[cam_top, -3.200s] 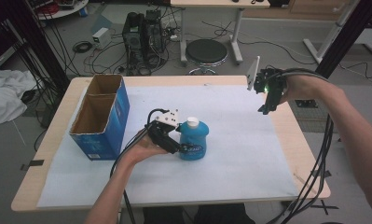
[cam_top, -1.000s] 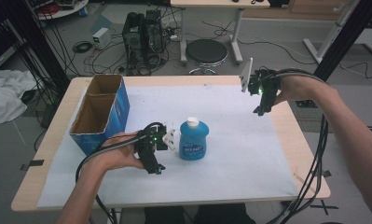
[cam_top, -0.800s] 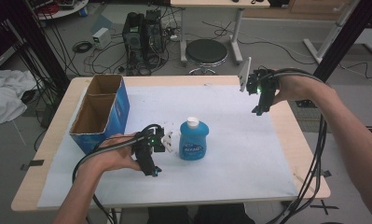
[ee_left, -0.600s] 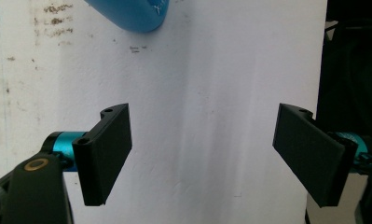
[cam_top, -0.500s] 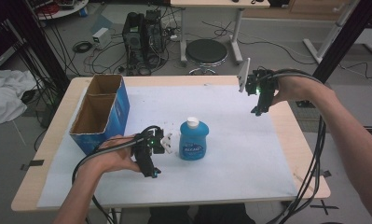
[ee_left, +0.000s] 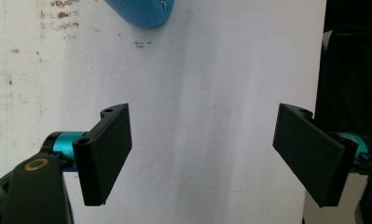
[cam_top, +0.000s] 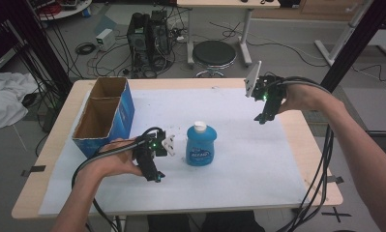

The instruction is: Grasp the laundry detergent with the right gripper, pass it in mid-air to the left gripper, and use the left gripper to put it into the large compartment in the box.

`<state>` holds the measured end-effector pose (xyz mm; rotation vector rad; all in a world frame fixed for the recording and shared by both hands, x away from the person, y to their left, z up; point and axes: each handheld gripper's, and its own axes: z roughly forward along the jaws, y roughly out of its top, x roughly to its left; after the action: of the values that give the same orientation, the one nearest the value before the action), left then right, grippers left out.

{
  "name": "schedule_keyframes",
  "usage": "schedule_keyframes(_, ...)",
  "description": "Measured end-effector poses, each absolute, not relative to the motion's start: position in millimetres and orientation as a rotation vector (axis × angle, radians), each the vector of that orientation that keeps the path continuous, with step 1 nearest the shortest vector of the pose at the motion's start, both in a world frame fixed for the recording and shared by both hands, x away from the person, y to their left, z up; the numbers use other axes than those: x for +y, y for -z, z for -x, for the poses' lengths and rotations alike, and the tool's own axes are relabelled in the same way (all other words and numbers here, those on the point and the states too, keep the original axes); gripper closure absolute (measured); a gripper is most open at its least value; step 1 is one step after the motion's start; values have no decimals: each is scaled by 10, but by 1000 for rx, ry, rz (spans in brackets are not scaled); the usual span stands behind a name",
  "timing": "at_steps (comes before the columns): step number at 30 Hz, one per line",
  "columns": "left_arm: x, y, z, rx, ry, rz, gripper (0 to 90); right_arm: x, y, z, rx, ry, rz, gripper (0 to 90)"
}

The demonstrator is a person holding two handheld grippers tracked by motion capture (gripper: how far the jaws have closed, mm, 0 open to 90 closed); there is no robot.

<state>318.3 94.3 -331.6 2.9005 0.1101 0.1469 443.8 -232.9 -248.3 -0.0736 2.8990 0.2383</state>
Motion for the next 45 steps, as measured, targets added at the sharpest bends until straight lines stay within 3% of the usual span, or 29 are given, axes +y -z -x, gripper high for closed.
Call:
schedule_keyframes(21, 937, 3282, -3220, 139, -154, -2865, 196, -2150, 3121, -4029, 2957, -833, -123, 137)
schedule_keyframes(45, 999, 3285, -3170, 193, -161, -2848, 196, -1696, 3441, -3918, 2991, -1021, -135, 137)
